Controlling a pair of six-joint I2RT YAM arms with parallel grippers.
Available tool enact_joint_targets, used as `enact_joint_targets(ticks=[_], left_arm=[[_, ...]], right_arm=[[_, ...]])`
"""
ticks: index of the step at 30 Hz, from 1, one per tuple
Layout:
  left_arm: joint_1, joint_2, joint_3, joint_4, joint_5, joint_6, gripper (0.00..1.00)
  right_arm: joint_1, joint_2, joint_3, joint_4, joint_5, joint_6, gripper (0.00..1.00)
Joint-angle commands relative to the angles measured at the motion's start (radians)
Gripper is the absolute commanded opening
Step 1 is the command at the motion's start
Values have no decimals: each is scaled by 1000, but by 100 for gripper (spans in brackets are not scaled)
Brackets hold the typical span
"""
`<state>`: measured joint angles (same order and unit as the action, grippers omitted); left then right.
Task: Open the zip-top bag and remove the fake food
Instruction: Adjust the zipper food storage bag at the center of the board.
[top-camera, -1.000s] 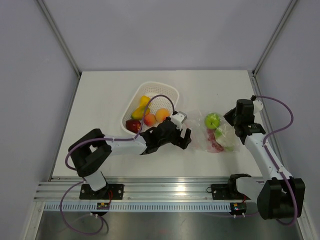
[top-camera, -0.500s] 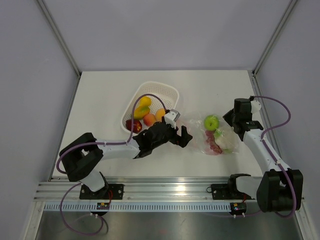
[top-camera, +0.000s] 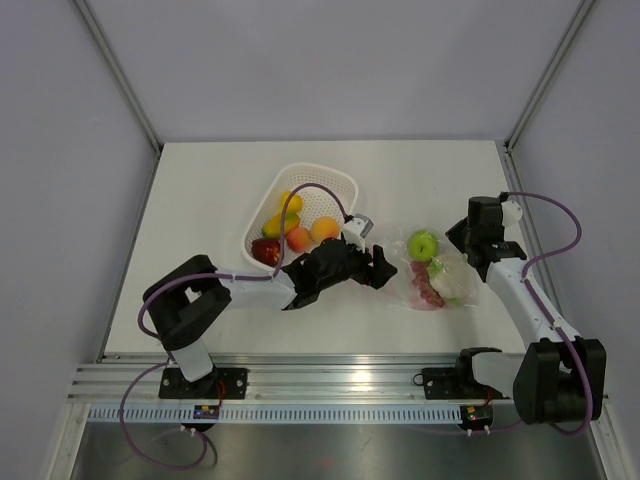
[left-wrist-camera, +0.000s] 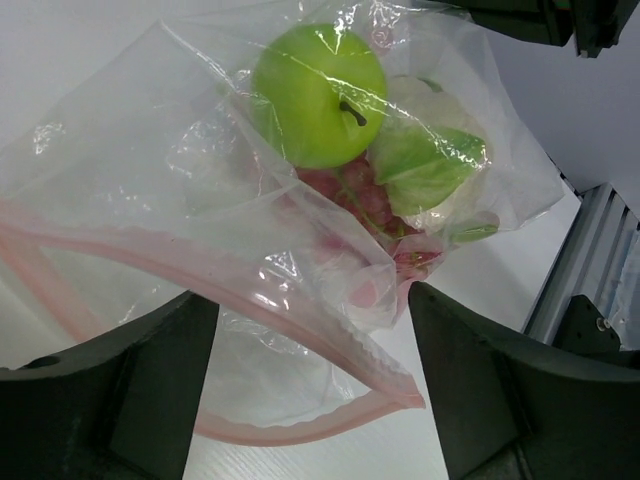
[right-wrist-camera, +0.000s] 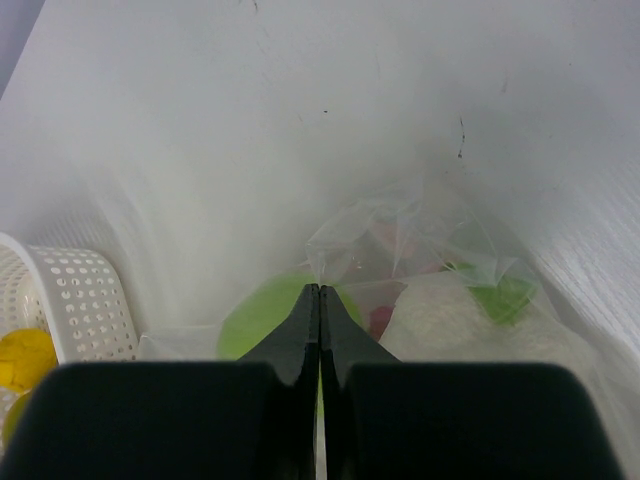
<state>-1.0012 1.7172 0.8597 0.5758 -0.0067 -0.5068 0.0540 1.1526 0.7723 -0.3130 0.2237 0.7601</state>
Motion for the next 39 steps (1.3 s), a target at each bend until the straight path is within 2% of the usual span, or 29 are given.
enact_joint_targets(ticks=[1, 4, 5, 7, 8, 17, 21, 25, 31, 32, 34, 35, 38, 39], left_arm=[[-1, -1, 48, 58, 37, 13, 65], [-2, -21, 41, 53, 37, 27, 45], [-2, -30, 36, 55, 39, 30, 33], [-1, -45, 18, 67, 42, 34, 22], [-1, -62, 13, 68, 40, 33, 13], [-2, -152, -59, 72, 11, 45, 0], [1, -197, -94, 70, -55, 28, 0], [1, -251, -148, 65, -182, 1, 0], [1, -278, -166, 65, -191, 11, 0], [0, -269, -159, 58, -179, 14, 10], [-1, -254, -127, 26, -144, 24, 21], [-1, -237, -116, 13, -133, 24, 35], [1, -223, -96, -8, -107, 19, 48], [1, -223, -94, -13, -98, 17, 58]], right_arm=[[-2, 5, 38, 17, 19, 12, 0], [-2, 4, 41, 8, 37, 24, 0], [-3, 2, 41, 3, 46, 25, 0], [-2, -2, 42, -12, 78, 42, 0], [-2, -2, 44, -17, 91, 47, 0], [-45, 38, 71, -81, 118, 85, 0], [-85, 22, 73, -110, 149, 93, 0], [-91, 16, 79, -161, 216, 117, 0], [-97, 12, 79, -163, 213, 122, 0], [-95, 7, 78, -163, 215, 120, 0], [-95, -17, 73, -163, 217, 117, 0], [-97, -25, 73, -161, 220, 111, 0], [-95, -54, 71, -161, 233, 107, 0], [-95, -63, 73, -164, 238, 105, 0]])
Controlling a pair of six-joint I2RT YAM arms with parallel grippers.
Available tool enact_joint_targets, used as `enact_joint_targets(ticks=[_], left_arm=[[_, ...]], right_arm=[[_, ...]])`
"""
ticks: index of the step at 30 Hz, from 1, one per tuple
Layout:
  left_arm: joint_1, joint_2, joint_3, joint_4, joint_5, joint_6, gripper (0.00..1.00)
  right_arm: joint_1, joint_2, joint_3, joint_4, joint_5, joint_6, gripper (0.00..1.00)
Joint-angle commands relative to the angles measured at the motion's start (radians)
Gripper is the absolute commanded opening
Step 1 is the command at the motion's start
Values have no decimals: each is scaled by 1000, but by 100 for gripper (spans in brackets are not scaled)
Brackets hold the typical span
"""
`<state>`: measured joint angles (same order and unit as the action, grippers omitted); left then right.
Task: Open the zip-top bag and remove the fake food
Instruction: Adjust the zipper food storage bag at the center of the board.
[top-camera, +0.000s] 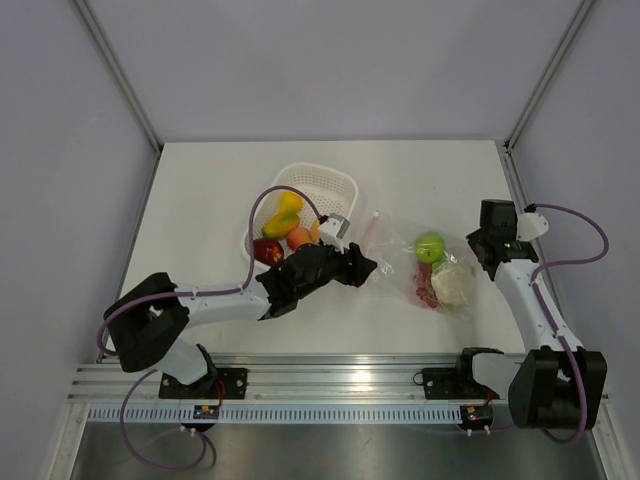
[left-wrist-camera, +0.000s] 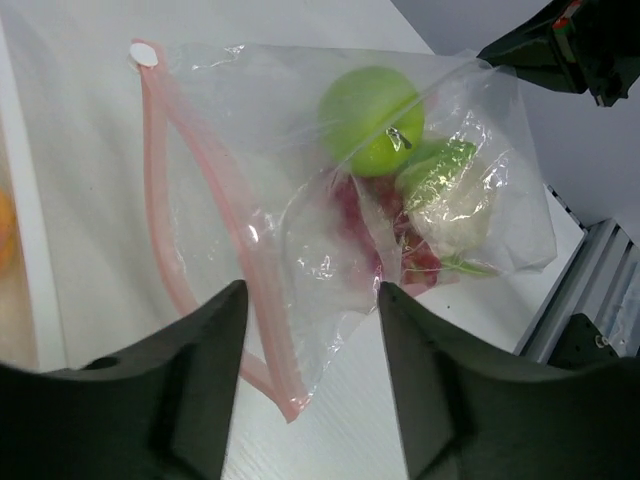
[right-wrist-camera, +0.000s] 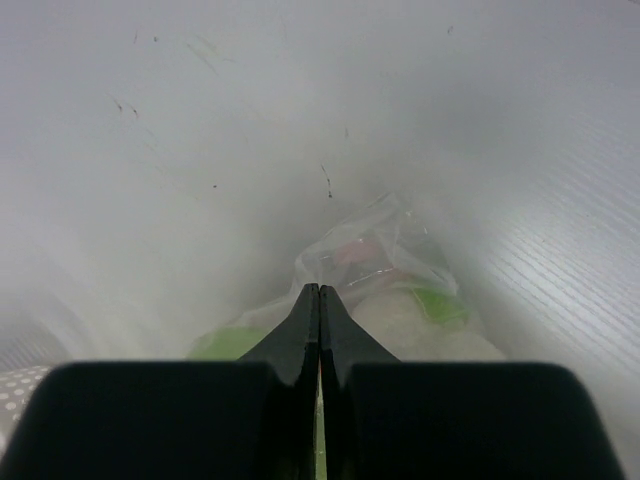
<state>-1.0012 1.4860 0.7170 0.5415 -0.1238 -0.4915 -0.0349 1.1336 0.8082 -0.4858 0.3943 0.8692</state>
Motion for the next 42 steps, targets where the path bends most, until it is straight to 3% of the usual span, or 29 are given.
enact_joint_targets(ticks=[1, 3, 6, 14, 15, 17, 18, 22, 24, 31, 37, 42], left_arm=[[1, 8, 48, 23, 21, -1, 64], [1, -3, 47, 14, 10, -2, 77], [6, -10, 47, -14, -25, -7, 82], [15, -21, 61, -75, -73, -7, 83], [15, -21, 67, -89, -79, -4, 83], [15, -18, 75, -109, -85, 1, 83], [15, -15, 91, -138, -98, 1, 84], [15, 10, 125, -192, -128, 5, 84], [18, 33, 157, -238, -143, 7, 85], [32, 57, 188, -278, -137, 13, 86], [82, -26, 165, -299, -132, -2, 86], [159, -111, 121, -318, -74, -33, 87]], right_arm=[[-8, -44, 39, 9, 66, -7, 0], [-7, -52, 55, -13, 72, -18, 0], [-7, -72, 74, -30, 83, -38, 0], [-7, -104, 66, -28, 104, -52, 4], [-7, -92, 71, -30, 100, -52, 8], [-7, -60, 95, -45, 86, -59, 31], [-7, -29, 104, -53, 83, -62, 36], [-7, 5, 140, -86, 80, -78, 82], [-7, -12, 138, -77, 74, -93, 90], [-7, -144, 92, -4, -18, -159, 92], [9, -198, 91, 44, -181, -252, 93], [119, -173, 105, 49, -201, -288, 93]])
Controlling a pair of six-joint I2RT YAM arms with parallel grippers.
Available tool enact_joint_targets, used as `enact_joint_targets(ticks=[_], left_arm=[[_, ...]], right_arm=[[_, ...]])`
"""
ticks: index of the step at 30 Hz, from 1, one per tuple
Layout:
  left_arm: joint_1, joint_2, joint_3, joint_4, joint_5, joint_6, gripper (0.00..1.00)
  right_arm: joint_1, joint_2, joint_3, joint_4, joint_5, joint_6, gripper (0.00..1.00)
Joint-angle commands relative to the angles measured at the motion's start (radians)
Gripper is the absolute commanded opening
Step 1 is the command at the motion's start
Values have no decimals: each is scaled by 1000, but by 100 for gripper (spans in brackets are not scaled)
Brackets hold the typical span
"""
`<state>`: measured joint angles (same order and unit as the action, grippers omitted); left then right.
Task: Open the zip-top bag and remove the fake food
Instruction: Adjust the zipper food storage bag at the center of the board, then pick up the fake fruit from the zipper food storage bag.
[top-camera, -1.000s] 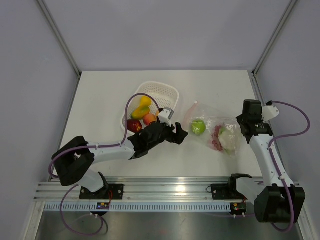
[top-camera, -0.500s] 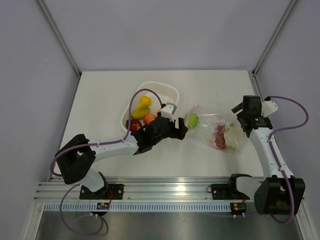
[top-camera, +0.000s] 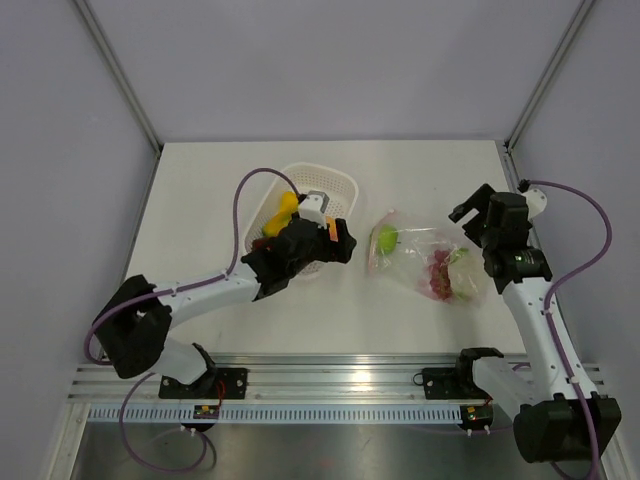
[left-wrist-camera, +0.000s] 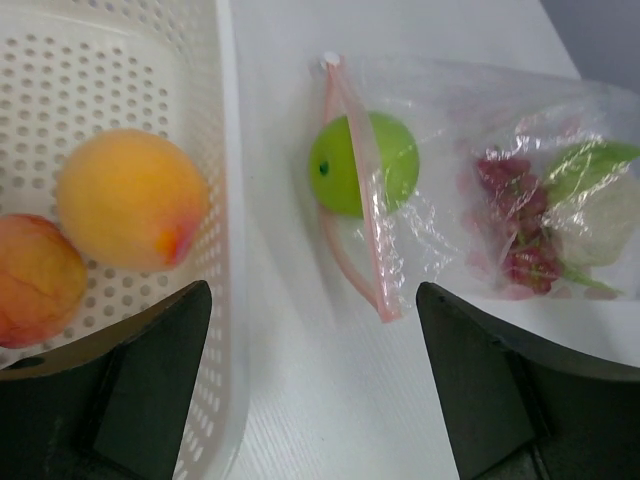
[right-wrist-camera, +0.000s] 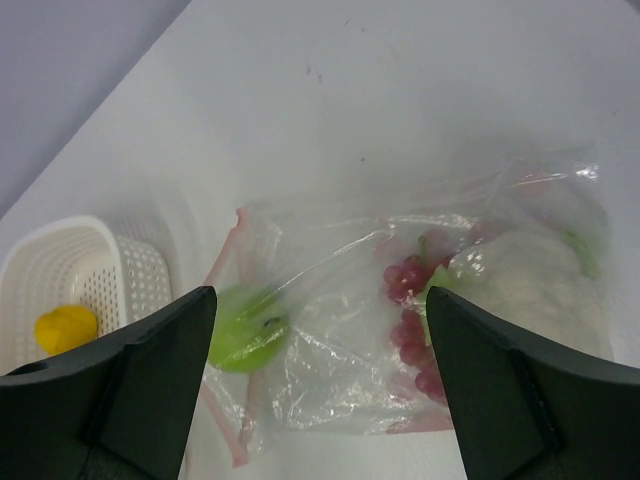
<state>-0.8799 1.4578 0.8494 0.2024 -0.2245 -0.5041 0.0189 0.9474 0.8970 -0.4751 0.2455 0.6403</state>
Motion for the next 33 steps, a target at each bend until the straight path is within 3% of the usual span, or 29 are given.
enact_joint_targets(ticks=[1, 9, 17, 33], left_arm=[[57, -102, -15, 17, 31, -25, 88], [124, -211, -50, -27, 1, -48, 90], [202, -324, -99, -60, -24, -70, 93], [291, -379, -125, -97, -3, -103, 98]], right_arm=[[93, 33, 25, 39, -34, -60, 93], [346, 185, 92, 29, 46, -76, 90], [593, 373, 210, -48, 235, -117, 85], [739, 772, 433, -230, 394, -159, 79]])
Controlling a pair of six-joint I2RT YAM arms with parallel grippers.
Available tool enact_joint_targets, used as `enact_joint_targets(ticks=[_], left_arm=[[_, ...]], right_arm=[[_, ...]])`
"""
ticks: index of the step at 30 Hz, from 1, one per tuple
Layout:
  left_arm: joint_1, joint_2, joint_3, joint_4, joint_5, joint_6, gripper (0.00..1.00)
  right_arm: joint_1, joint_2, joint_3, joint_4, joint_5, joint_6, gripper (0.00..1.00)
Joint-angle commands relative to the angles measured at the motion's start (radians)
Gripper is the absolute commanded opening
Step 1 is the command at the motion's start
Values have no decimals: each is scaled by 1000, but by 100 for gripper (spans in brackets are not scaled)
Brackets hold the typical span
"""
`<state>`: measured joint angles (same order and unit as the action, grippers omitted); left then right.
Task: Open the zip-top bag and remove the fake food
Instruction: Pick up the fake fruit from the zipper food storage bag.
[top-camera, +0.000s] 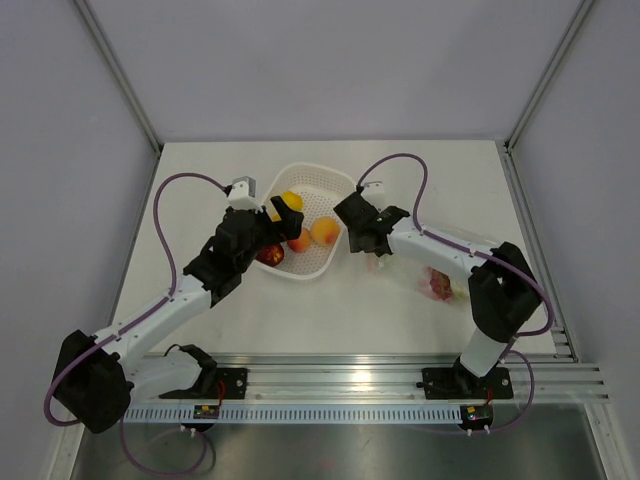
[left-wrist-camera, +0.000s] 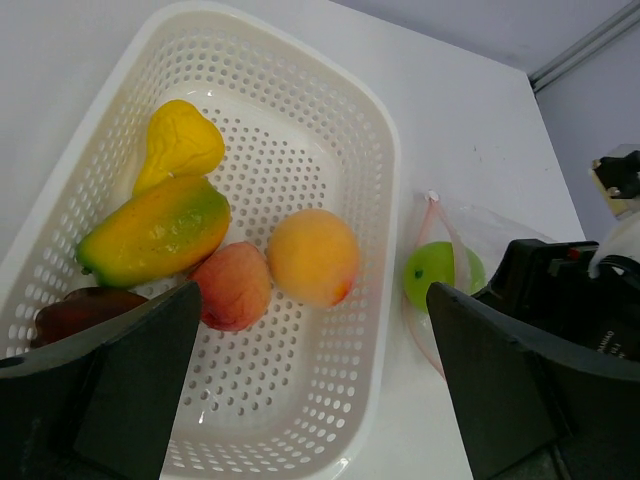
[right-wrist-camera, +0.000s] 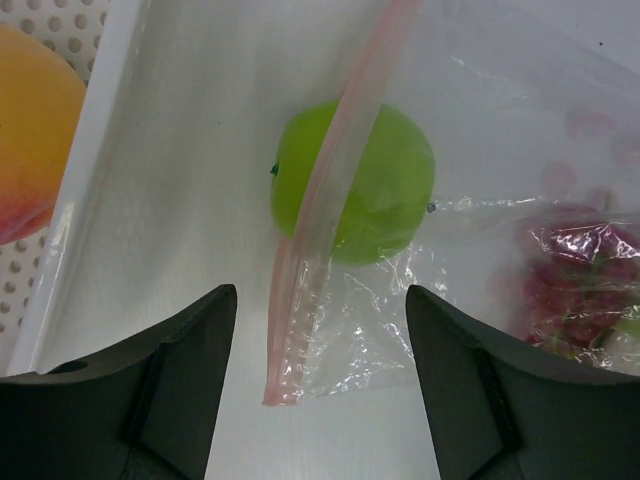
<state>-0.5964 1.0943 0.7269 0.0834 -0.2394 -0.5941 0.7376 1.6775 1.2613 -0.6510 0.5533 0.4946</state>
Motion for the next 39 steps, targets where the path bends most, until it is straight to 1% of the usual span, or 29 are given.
enact_joint_targets(ticks=[1, 4, 5, 7, 8, 11, 14, 15, 19, 21, 22, 26, 30, 37, 39], left_arm=[[7, -16, -3, 26, 18, -13, 98], [7, 1, 0, 29, 34, -13, 98], [7, 9, 2, 30, 35, -10, 99], [7, 19, 5, 29, 43, -7, 99], [7, 24, 9, 26, 43, -3, 99], [7, 24, 12, 15, 37, 4, 99], [7, 19, 8, 18, 35, 5, 99], [7, 21, 6, 21, 37, 7, 99], [7, 18, 14, 4, 17, 7, 99], [7, 7, 9, 3, 3, 8, 99], [9, -2, 6, 4, 2, 8, 99], [7, -10, 0, 7, -1, 8, 99], [7, -5, 3, 4, 0, 8, 99], [7, -7, 3, 4, 5, 8, 99], [7, -7, 2, 4, 8, 8, 99]], right_arm=[[25, 53, 76, -65, 98, -11, 74], [25, 68, 90, -88, 129, -4, 68], [26, 68, 87, -85, 129, -7, 63], [26, 73, 87, -90, 132, -7, 55], [26, 76, 93, -98, 140, -8, 48], [26, 93, 105, -108, 154, -7, 45], [26, 103, 110, -124, 164, -4, 37], [26, 103, 110, -125, 163, -2, 37], [29, 76, 81, -56, 83, -30, 53], [43, 76, 82, -56, 106, -24, 55], [48, 73, 84, -58, 120, -19, 57], [65, 65, 76, -35, 125, -19, 61], [66, 99, 93, -61, 154, -13, 62], [68, 188, 165, -191, 270, 39, 61], [69, 203, 173, -205, 277, 44, 60]])
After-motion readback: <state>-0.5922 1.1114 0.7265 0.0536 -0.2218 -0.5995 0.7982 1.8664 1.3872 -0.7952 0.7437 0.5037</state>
